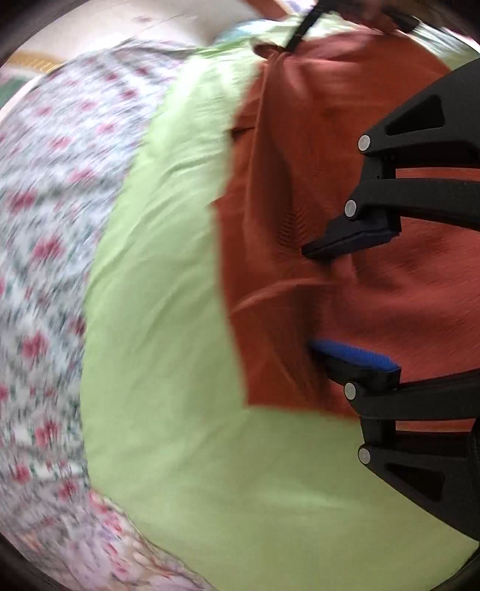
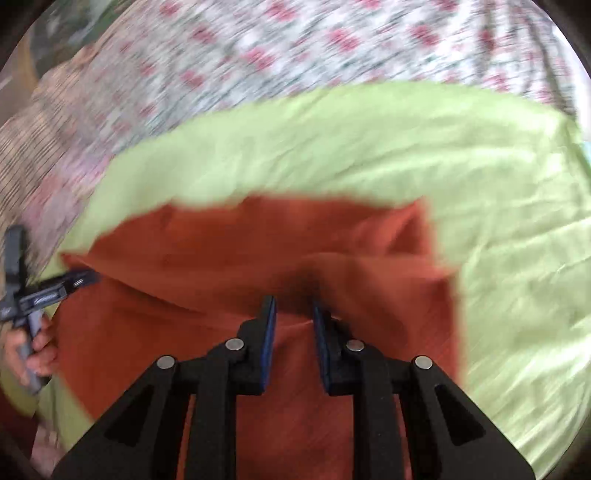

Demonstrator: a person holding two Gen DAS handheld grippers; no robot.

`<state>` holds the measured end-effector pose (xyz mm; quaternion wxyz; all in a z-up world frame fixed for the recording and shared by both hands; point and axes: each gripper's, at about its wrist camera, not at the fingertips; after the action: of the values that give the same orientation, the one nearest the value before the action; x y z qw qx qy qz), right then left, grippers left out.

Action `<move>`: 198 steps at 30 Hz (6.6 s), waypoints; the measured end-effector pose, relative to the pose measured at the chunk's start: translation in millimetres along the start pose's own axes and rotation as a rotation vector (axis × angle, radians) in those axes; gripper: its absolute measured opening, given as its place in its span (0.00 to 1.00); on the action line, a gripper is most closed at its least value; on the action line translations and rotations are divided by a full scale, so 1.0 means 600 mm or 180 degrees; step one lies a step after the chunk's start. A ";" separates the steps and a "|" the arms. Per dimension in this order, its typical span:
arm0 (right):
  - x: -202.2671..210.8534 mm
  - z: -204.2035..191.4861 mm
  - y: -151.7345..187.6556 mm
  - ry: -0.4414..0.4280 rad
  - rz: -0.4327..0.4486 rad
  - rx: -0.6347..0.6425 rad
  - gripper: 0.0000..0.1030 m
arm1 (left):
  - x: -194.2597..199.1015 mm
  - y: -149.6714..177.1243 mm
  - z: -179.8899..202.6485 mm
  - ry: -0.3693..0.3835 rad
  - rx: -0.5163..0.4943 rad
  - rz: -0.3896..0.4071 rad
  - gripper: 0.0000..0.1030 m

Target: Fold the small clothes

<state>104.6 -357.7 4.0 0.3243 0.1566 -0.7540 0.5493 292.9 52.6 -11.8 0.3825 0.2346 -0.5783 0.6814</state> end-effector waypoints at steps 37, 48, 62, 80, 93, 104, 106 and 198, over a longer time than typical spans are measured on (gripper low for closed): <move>0.212 -0.030 0.205 -0.0295 0.0347 -0.0591 0.44 | 0.212 0.363 -0.019 0.0591 0.0744 -0.0150 0.62; 0.212 -0.055 0.215 -0.0460 0.0336 -0.0542 0.50 | 0.181 0.341 -0.031 0.0845 0.1203 0.0013 0.76; 0.191 -0.042 0.206 -0.0586 0.0303 -0.0584 0.50 | 0.134 0.270 -0.056 0.0369 0.1331 0.0243 0.54; 0.164 0.057 0.121 -0.0929 0.0281 -0.0947 0.50 | 0.159 0.186 0.288 0.0801 -0.0422 0.0491 0.06; -0.009 -0.018 0.030 -0.1562 -0.0633 -0.0774 0.57 | 0.086 0.252 0.357 0.0786 -0.0864 0.0242 0.06; -0.104 -0.130 -0.044 -0.1590 -0.0889 -0.0344 0.13 | 0.129 0.246 0.372 0.0822 -0.1036 0.0343 0.06; -0.064 -0.119 -0.053 -0.1636 -0.0680 -0.0281 0.13 | 0.141 0.243 0.396 0.0984 -0.1103 0.0362 0.06; -0.079 -0.308 0.103 -0.1784 -0.0982 -0.0041 0.22 | 0.190 0.267 -0.096 0.0618 0.0744 0.0145 0.20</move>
<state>161.9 -170.0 -37.8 0.1845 0.4123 -0.7848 0.4244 105.1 130.6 -35.1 0.3912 0.1974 -0.4605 0.7720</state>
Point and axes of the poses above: each gripper's, at about its wrist camera, not at the fingertips, and x roughly against the way its jaws point, z to its right, y to its underside, and after that the axes turned 1 degree about z, right-handed
